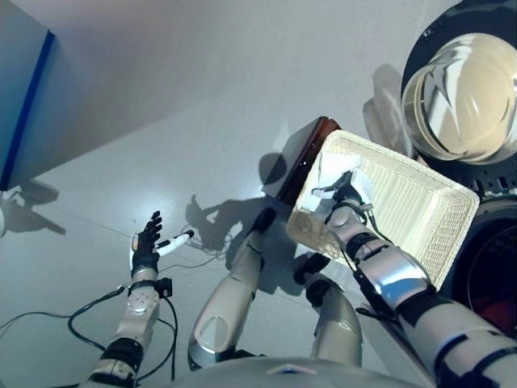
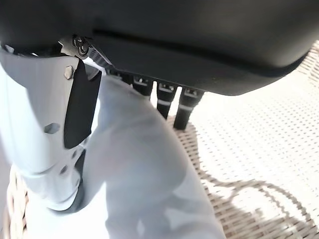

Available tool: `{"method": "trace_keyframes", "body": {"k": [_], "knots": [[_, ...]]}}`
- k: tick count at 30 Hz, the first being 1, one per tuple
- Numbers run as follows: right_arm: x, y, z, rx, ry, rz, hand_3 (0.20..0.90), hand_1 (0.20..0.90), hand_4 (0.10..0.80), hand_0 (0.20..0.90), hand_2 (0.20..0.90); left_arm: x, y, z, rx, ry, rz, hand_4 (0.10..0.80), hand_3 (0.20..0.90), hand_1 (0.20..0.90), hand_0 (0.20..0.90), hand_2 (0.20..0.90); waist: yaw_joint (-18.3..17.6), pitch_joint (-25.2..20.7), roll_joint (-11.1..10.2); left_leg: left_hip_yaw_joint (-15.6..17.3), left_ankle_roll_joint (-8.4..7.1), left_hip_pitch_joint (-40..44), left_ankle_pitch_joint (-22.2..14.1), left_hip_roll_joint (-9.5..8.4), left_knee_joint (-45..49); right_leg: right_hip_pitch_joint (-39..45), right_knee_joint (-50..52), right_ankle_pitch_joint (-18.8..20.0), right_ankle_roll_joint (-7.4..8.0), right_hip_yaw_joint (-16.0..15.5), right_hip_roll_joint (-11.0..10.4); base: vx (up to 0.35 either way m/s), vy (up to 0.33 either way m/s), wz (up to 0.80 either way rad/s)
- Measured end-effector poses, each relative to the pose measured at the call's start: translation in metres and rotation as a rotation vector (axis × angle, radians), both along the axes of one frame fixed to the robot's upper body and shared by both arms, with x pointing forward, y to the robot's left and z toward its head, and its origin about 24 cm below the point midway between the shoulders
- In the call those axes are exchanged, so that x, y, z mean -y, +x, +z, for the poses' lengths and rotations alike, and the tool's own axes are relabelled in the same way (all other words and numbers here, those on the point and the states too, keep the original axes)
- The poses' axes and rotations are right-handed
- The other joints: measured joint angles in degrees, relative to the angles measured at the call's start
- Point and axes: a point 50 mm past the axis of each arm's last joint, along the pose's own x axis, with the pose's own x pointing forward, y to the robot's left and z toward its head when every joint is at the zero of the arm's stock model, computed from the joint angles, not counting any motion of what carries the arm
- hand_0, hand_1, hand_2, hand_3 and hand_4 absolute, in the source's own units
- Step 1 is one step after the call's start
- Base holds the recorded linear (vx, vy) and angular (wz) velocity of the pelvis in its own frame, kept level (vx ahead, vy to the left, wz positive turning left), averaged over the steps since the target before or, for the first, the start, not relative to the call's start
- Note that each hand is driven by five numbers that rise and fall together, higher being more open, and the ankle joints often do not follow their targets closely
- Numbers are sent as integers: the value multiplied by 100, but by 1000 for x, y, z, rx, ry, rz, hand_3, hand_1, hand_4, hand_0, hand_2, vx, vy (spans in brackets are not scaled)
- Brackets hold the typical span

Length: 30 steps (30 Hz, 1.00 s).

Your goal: Pick up the clothes and place them into the washing machine

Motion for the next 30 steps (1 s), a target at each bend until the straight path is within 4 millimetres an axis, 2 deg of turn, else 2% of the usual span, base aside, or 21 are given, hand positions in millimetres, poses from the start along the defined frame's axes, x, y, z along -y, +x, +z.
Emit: {"method": "trace_keyframes", "body": {"k": [9,12,18,22,24,26,27,30], "knots": [[3,-12,-16,-57,-3,3,200,200,300,200,200,-2,-4,-5,-31,7,1,800,900,900,900,900,2,-11,5,35,-1,20,-1,6,6,-4,6,18,-26,31,-6,-1,0,0],[-1,-18,-25,-87,29,-8,200,200,300,200,200,-2,-5,-6,-36,6,0,800,900,900,900,900,-4,-11,5,79,1,82,-2,5,0,25,7,23,-15,89,-11,-5,1,-7],[14,-26,-31,-95,108,-97,200,200,300,200,200,-1,-9,-9,-54,8,-6,800,900,900,900,900,-47,-14,9,250,33,200,-21,14,1,56,-7,45,55,252,-25,-20,7,-11],[50,-34,-28,-3,307,-335,200,200,300,200,200,-2,-14,-14,-80,11,-6,800,900,900,900,900,-159,-36,30,452,92,272,-56,1,9,26,-32,83,116,516,-24,-28,44,-17],[65,-41,-29,102,493,-473,200,200,300,200,200,-2,-22,-19,-110,9,-11,800,900,900,900,900,-247,-89,8,618,166,302,-97,5,15,-5,-94,140,145,710,0,-28,77,-33],[71,-45,-31,198,670,-578,200,200,300,200,200,-2,-34,-28,-162,5,-9,800,900,900,900,900,-401,-156,-8,871,272,345,-154,13,36,-44,-165,228,194,900,-8,-116,126,-57],[73,-46,-32,237,747,-626,200,200,300,200,200,-1,-38,-32,-184,-3,-16,800,900,900,900,900,-470,-177,-4,988,332,350,-184,35,77,-41,-263,349,170,1021,24,-96,145,-71],[80,-54,-37,338,947,-759,200,200,300,200,200,2,-40,-35,-197,-31,-26,800,900,900,900,900,-684,-204,29,1308,441,485,-237,56,40,6,-542,564,239,1329,78,16,127,-63]]}}
